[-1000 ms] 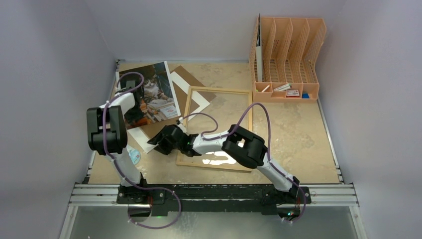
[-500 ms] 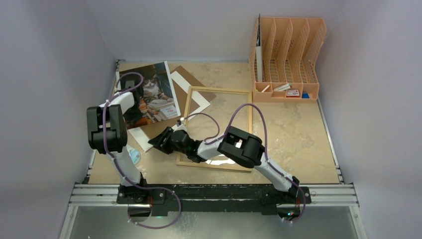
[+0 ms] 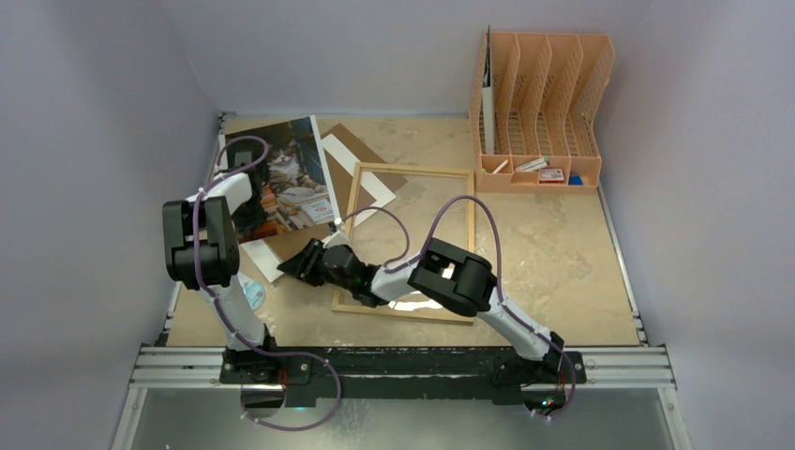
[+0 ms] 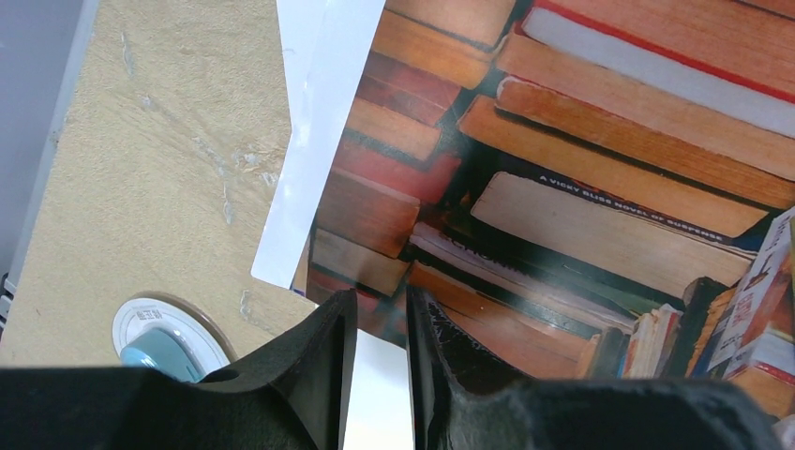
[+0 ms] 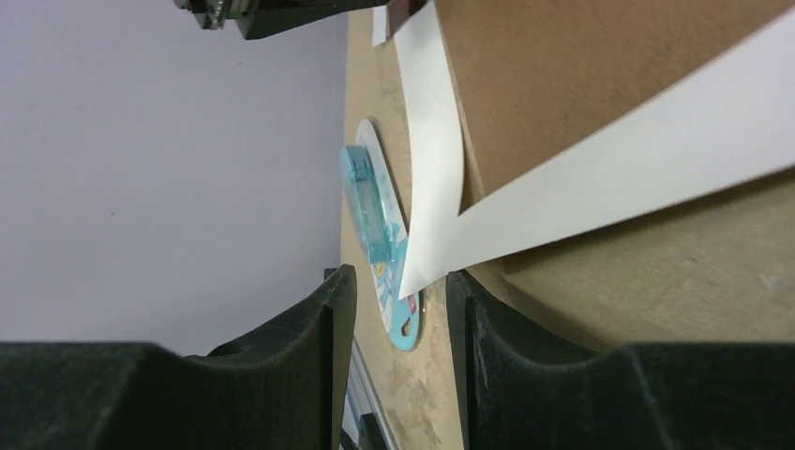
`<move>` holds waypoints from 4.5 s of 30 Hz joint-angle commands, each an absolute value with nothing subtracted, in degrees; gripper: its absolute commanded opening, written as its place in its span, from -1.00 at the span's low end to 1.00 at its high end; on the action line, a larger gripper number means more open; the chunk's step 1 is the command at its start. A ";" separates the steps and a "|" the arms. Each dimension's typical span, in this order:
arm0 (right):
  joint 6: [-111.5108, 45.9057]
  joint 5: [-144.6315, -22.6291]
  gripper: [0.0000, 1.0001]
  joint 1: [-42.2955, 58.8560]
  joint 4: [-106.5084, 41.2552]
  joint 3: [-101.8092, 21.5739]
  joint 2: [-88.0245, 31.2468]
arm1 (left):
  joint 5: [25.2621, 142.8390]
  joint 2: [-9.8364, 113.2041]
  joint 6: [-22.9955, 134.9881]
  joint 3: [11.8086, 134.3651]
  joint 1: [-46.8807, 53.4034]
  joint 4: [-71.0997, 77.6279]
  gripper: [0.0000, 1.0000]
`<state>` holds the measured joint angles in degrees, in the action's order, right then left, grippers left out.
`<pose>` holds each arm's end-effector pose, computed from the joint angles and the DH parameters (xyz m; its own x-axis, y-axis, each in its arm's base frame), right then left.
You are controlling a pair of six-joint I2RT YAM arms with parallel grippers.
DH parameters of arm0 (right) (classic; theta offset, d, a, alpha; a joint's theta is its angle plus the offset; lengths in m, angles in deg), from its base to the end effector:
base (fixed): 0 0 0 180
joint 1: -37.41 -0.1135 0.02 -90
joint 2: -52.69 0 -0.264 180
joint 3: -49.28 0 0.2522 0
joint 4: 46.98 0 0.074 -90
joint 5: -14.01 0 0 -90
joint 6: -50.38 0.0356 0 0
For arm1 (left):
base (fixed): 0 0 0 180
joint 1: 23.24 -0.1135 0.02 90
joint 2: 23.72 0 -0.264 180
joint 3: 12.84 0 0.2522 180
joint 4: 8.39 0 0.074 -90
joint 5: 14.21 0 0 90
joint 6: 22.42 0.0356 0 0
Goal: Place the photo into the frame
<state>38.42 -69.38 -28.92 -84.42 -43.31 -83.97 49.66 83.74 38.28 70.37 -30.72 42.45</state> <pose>0.2052 0.4580 0.1066 -0.8547 0.4707 -0.2188 -0.1337 0.2078 0.9690 0.3513 0.0619 0.1594 -0.7234 -0.5381 -0.4327 -0.6688 0.7019 0.2452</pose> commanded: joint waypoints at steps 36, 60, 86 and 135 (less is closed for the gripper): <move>46.55 -63.25 -0.65 -24.23 -86.20 -43.99 -84.96 | 52.41 89.04 38.56 71.12 -32.07 47.29 -0.46; 45.91 -64.61 -0.92 -23.98 -72.72 -51.73 -86.15 | 52.62 86.69 37.49 73.08 -32.03 48.54 -0.47; 41.22 -89.52 -1.00 -21.08 -62.27 -56.58 -73.57 | 52.92 74.57 39.83 100.67 -32.03 62.14 0.55; 52.03 -91.66 -0.99 -21.97 -59.52 -61.05 -58.81 | 63.93 72.01 35.86 123.50 -32.09 70.17 0.61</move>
